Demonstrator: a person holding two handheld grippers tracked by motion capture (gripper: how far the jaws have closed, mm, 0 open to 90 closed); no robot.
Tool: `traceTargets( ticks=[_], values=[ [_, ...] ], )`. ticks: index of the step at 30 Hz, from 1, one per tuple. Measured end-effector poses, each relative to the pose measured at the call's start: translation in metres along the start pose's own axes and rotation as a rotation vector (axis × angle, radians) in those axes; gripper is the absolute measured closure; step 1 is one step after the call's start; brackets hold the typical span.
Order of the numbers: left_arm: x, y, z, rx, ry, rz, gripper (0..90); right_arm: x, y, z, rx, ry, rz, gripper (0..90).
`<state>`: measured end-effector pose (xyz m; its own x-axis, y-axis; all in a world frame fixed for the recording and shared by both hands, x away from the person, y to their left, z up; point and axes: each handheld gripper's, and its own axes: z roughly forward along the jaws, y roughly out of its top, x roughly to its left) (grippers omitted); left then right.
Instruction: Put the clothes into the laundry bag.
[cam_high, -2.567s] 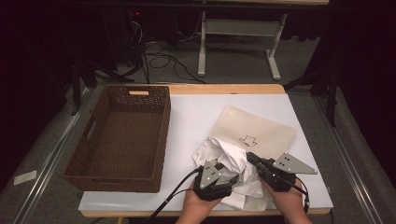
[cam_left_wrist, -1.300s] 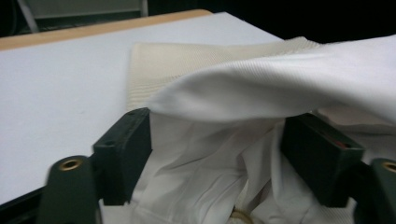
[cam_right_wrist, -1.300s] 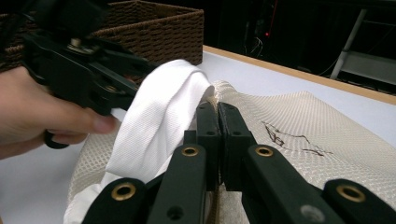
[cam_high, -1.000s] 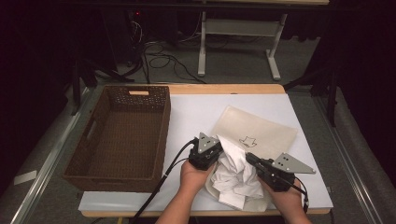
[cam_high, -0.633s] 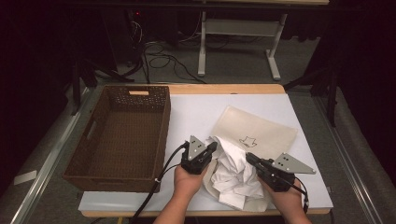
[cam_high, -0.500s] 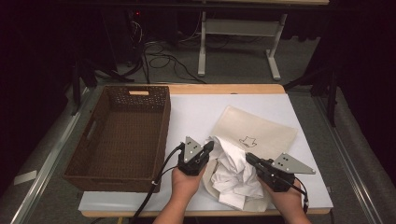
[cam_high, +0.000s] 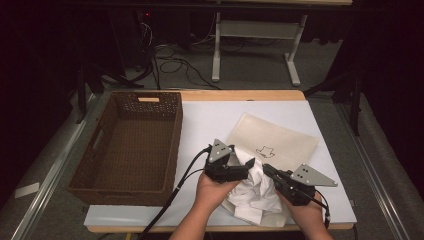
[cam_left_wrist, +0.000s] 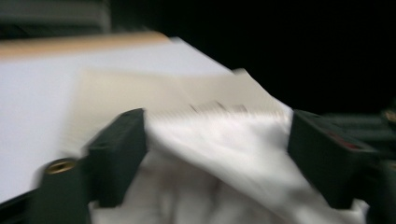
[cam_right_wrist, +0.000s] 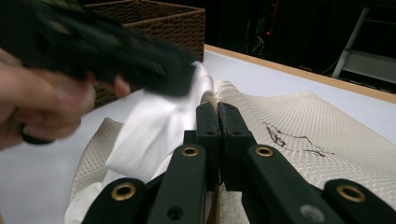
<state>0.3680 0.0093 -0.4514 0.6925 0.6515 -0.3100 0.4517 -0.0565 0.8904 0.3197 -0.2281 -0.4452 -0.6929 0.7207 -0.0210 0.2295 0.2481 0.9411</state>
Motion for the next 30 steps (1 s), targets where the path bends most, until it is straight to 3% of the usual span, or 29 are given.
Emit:
traceTargets(
  ticks=[1,3,7,12,14,15,20,23,27,30],
  values=[
    [0.0,-0.003,0.002,0.009,-0.026,-0.009,36.1,0.0,0.0,0.0,0.0,-0.001,0.0,89.8],
    [-0.001,-0.006,0.001,-0.019,-0.029,-0.003,55.3,-0.001,0.0,-0.001,-0.001,-0.004,-0.003,89.8],
    [-0.004,-0.008,-0.01,-0.043,0.026,0.037,80.7,-0.001,0.0,-0.001,-0.002,-0.006,-0.004,89.9],
    [-0.017,-0.015,-0.027,-0.077,0.066,0.089,83.6,-0.003,0.0,0.0,0.007,-0.027,-0.002,89.9],
    [-0.025,-0.021,-0.031,-0.081,0.046,0.094,84.0,-0.004,0.0,0.001,0.01,-0.033,0.012,90.0],
    [-0.03,-0.026,-0.03,-0.067,0.044,0.117,84.1,-0.005,0.0,0.001,0.012,-0.037,0.012,90.0],
    [-0.049,-0.042,-0.009,0.001,-0.006,0.146,84.2,-0.005,0.002,0.002,0.004,-0.04,0.014,90.0],
    [-0.059,-0.052,0.007,0.046,-0.016,0.188,84.2,-0.005,0.004,0.001,-0.003,-0.043,0.016,90.0],
    [-0.057,-0.058,0.023,0.095,-0.011,0.177,84.1,-0.006,0.005,-0.001,-0.013,-0.035,0.016,90.0],
    [-0.055,-0.059,0.03,0.109,0.016,0.176,83.8,-0.002,0.009,-0.006,-0.035,-0.023,0.011,90.0]
  ],
)
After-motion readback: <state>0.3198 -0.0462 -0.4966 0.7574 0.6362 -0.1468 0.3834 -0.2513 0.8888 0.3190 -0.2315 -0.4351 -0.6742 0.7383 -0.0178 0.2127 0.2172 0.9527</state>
